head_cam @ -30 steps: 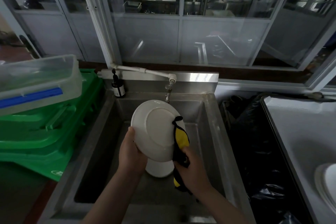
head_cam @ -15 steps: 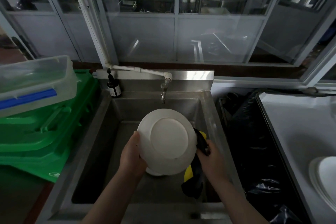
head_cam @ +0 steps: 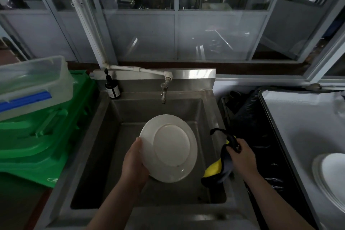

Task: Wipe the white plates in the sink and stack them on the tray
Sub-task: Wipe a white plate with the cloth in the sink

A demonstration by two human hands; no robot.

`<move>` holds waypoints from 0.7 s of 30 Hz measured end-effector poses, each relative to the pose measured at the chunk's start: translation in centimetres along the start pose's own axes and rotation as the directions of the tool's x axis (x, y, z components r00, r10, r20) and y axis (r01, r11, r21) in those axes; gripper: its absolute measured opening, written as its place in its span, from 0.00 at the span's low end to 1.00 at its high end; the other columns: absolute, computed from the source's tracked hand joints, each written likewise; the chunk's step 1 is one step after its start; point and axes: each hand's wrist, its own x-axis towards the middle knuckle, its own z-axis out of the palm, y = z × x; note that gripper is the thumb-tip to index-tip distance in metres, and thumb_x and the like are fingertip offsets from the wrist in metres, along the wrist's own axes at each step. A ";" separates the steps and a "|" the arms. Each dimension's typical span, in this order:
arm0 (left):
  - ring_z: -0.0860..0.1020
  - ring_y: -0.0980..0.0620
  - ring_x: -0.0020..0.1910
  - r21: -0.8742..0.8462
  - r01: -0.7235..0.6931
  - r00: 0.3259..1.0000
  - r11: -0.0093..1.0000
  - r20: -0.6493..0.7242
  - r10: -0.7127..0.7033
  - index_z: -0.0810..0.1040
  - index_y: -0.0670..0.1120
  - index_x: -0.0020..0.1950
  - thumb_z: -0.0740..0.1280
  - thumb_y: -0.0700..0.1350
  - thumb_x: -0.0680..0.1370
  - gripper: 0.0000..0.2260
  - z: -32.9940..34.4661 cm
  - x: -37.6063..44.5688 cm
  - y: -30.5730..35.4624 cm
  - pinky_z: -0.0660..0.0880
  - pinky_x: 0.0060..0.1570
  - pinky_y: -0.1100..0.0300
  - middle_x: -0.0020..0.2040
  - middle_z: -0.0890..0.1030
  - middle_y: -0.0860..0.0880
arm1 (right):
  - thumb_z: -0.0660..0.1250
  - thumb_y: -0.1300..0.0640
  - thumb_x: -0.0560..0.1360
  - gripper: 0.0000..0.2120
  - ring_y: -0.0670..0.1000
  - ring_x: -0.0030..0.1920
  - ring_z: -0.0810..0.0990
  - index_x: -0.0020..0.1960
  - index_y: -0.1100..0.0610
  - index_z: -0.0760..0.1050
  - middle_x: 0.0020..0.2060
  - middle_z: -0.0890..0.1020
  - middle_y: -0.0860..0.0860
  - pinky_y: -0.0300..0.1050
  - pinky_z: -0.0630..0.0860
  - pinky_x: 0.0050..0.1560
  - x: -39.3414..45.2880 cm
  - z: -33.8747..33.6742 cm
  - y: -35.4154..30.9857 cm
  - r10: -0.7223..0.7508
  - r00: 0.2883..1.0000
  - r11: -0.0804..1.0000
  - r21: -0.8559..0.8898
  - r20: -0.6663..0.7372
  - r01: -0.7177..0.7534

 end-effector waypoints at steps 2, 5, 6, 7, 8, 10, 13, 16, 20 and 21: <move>0.80 0.40 0.53 -0.014 0.024 1.000 1.000 -0.010 -0.024 0.80 0.53 0.55 0.59 0.55 0.84 0.11 0.2 -0.1 0.0 0.77 0.43 0.49 0.53 0.83 0.46 | 0.69 0.57 0.77 0.07 0.56 0.47 0.78 0.54 0.53 0.73 0.45 0.79 0.52 0.46 0.69 0.43 0.5 -0.8 0.9 0.028 1.000 0.999 -0.027 0.012 -0.027; 0.80 0.39 0.55 -0.049 0.032 0.999 0.998 -0.012 -0.033 0.81 0.51 0.55 0.60 0.54 0.83 0.11 0.3 0.1 0.0 0.77 0.48 0.47 0.56 0.83 0.44 | 0.66 0.59 0.78 0.11 0.57 0.47 0.78 0.59 0.56 0.74 0.50 0.81 0.57 0.47 0.72 0.45 0.9 -1.6 2.1 0.090 0.996 0.993 -0.081 0.005 -0.089; 0.80 0.39 0.55 -0.057 0.038 0.999 0.998 -0.010 -0.039 0.81 0.51 0.54 0.60 0.53 0.83 0.11 0.3 0.1 0.0 0.77 0.48 0.47 0.56 0.83 0.44 | 0.66 0.59 0.78 0.13 0.58 0.49 0.78 0.62 0.58 0.74 0.52 0.81 0.59 0.47 0.72 0.46 0.9 -1.8 2.2 0.111 0.994 0.989 -0.096 0.001 -0.110; 0.80 0.40 0.54 -0.057 0.044 0.999 0.997 -0.004 -0.044 0.81 0.52 0.54 0.60 0.53 0.83 0.11 0.2 0.1 0.0 0.77 0.46 0.48 0.55 0.83 0.44 | 0.66 0.60 0.78 0.16 0.60 0.53 0.79 0.65 0.58 0.73 0.56 0.80 0.60 0.48 0.73 0.48 0.9 -1.9 2.4 0.128 0.992 0.986 -0.107 0.000 -0.128; 0.80 0.40 0.53 -0.054 0.046 0.999 0.997 0.004 -0.046 0.80 0.52 0.54 0.59 0.54 0.84 0.11 0.2 0.1 0.0 0.77 0.45 0.48 0.54 0.83 0.45 | 0.66 0.60 0.78 0.20 0.61 0.58 0.78 0.69 0.58 0.71 0.60 0.79 0.61 0.49 0.74 0.52 0.8 -1.9 2.4 0.141 0.990 0.984 -0.112 0.001 -0.140; 0.81 0.40 0.53 -0.048 0.052 0.999 0.998 0.011 -0.052 0.81 0.53 0.55 0.59 0.55 0.83 0.12 0.2 0.0 -0.1 0.77 0.43 0.48 0.54 0.84 0.46 | 0.66 0.61 0.78 0.26 0.62 0.65 0.74 0.75 0.58 0.65 0.68 0.74 0.61 0.52 0.72 0.62 0.5 -2.0 2.2 0.151 0.988 0.982 -0.114 0.010 -0.149; 0.80 0.39 0.55 -0.055 0.064 0.998 0.996 0.010 -0.064 0.80 0.52 0.57 0.59 0.55 0.83 0.13 0.2 -0.1 0.1 0.77 0.44 0.48 0.57 0.83 0.45 | 0.65 0.59 0.79 0.29 0.62 0.70 0.70 0.78 0.56 0.60 0.73 0.69 0.59 0.54 0.71 0.66 0.0 -1.8 1.5 0.144 0.989 0.984 -0.113 0.026 -0.140; 0.80 0.39 0.55 -0.064 0.064 0.998 0.996 0.022 -0.063 0.80 0.52 0.56 0.59 0.54 0.84 0.12 0.2 -0.2 0.2 0.77 0.44 0.48 0.55 0.83 0.45 | 0.65 0.57 0.80 0.28 0.61 0.69 0.70 0.78 0.55 0.60 0.73 0.69 0.59 0.53 0.71 0.64 -0.2 -1.6 0.4 0.127 0.991 0.986 -0.115 0.048 -0.121; 0.81 0.42 0.52 -0.091 0.056 0.998 0.994 0.029 -0.053 0.80 0.51 0.56 0.58 0.53 0.84 0.12 0.0 -0.4 0.4 0.77 0.43 0.49 0.49 0.86 0.47 | 0.64 0.59 0.80 0.27 0.60 0.71 0.69 0.77 0.55 0.61 0.74 0.68 0.57 0.52 0.70 0.66 -0.6 -1.0 -1.4 0.063 0.994 0.994 -0.095 0.085 -0.055; 0.81 0.42 0.51 -0.095 0.047 0.999 0.994 0.029 -0.044 0.80 0.50 0.56 0.58 0.52 0.84 0.12 0.0 -0.4 0.4 0.77 0.43 0.50 0.46 0.86 0.48 | 0.64 0.58 0.80 0.27 0.59 0.71 0.69 0.77 0.55 0.62 0.73 0.68 0.56 0.52 0.69 0.66 -0.7 -0.8 -1.9 0.049 0.994 0.996 -0.082 0.098 -0.042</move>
